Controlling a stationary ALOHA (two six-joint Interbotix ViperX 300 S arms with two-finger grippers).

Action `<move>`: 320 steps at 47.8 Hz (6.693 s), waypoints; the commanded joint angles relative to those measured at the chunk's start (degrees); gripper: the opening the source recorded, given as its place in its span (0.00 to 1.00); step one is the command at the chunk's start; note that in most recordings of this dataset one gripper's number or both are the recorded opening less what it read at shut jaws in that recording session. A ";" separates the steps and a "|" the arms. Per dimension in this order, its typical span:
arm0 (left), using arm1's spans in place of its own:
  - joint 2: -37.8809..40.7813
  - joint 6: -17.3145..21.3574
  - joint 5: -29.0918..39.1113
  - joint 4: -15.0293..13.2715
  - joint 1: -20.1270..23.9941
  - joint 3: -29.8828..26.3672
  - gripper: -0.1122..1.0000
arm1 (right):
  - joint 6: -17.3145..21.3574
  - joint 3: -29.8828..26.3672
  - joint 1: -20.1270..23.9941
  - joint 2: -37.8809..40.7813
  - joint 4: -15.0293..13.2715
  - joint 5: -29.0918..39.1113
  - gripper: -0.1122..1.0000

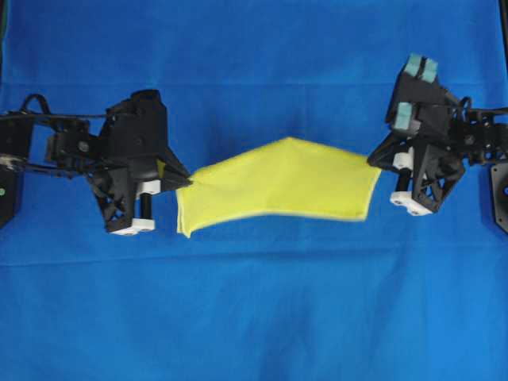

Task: Fold the yellow towel.
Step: 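Lift the folded strip and rotate it vertical, right gripper moving up, then lay the strip down vertically on the table with both grippers, then open both grippers and retract them to the sides, then move both grippers to the strip's top corners and grasp them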

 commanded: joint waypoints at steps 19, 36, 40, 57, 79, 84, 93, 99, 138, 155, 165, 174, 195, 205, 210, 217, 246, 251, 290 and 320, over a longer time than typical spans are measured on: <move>2.72 0.09 -12.04 -0.09 -6.42 -2.20 0.13 | 1.85 -2.64 -14.94 1.85 -10.11 -2.20 0.11; 13.89 2.99 -17.31 -0.09 -10.37 -12.48 0.13 | 1.05 -7.03 -21.71 7.38 -14.50 -11.95 0.11; 16.88 3.08 -17.84 -0.09 -10.37 -15.29 0.13 | 0.97 -8.61 -22.15 9.32 -15.82 -13.62 0.11; 25.75 3.08 -17.93 0.00 -12.04 -24.43 0.13 | 0.97 -14.59 -22.24 15.38 -18.46 -14.85 0.11; 32.87 5.98 -19.42 0.00 -10.63 -33.13 0.13 | 1.41 -7.91 -24.79 8.53 -18.54 -13.27 0.11; 36.74 8.26 -19.34 0.00 -10.63 -38.06 0.13 | 1.67 -4.57 -24.96 4.22 -18.54 -11.51 0.11; 41.04 11.69 -19.42 0.00 -10.46 -43.24 0.13 | 1.76 -0.44 -24.96 0.09 -18.37 -8.17 0.11; 41.31 11.60 -19.34 -0.09 -10.02 -42.01 0.13 | 1.85 0.18 -24.96 2.02 -18.19 -8.88 0.11; 31.11 2.20 -27.60 -0.44 -12.48 -14.85 0.13 | 1.67 -14.94 -21.18 29.88 -17.75 -23.82 0.11; 31.29 2.55 -27.51 -0.44 -11.87 -15.21 0.13 | 1.67 -14.24 -20.04 29.97 -17.75 -23.91 0.11; 31.11 2.99 -27.42 -0.44 -11.69 -15.12 0.49 | 0.97 -14.24 -19.07 29.97 -18.46 -24.26 0.41; 30.06 2.90 -26.72 -0.44 -11.69 -14.68 0.84 | 0.88 -14.15 -18.81 29.79 -19.60 -24.26 0.69; 15.38 1.14 -15.29 -0.44 -13.45 -8.96 0.78 | 1.85 -7.03 -13.80 15.64 -19.34 -22.24 0.67; 7.56 1.85 -21.27 -0.26 -10.46 -2.20 0.78 | 2.11 0.97 -9.84 2.72 -17.58 -23.20 0.67; 3.25 2.37 -25.31 -0.26 -7.38 3.08 0.77 | 2.64 5.19 -9.67 -4.48 -16.44 -23.91 0.67; -2.90 2.81 -28.65 -0.26 -4.57 9.32 0.77 | 3.08 11.34 -9.67 -13.80 -15.82 -24.17 0.67; -24.26 2.64 -30.76 -0.35 -2.37 25.40 0.77 | 7.03 22.94 -9.67 -26.89 -15.82 -25.93 0.67; -22.68 2.64 -31.38 -0.35 -2.37 25.14 0.77 | 7.03 22.94 -9.67 -26.37 -15.82 -27.07 0.67; 18.02 3.52 -39.73 -0.35 16.61 1.23 0.77 | 7.03 4.48 -20.65 14.06 -18.72 -27.60 0.67; 37.71 3.16 -40.43 -0.35 22.94 -9.32 0.75 | 6.94 -3.08 -26.02 32.17 -19.95 -27.86 0.66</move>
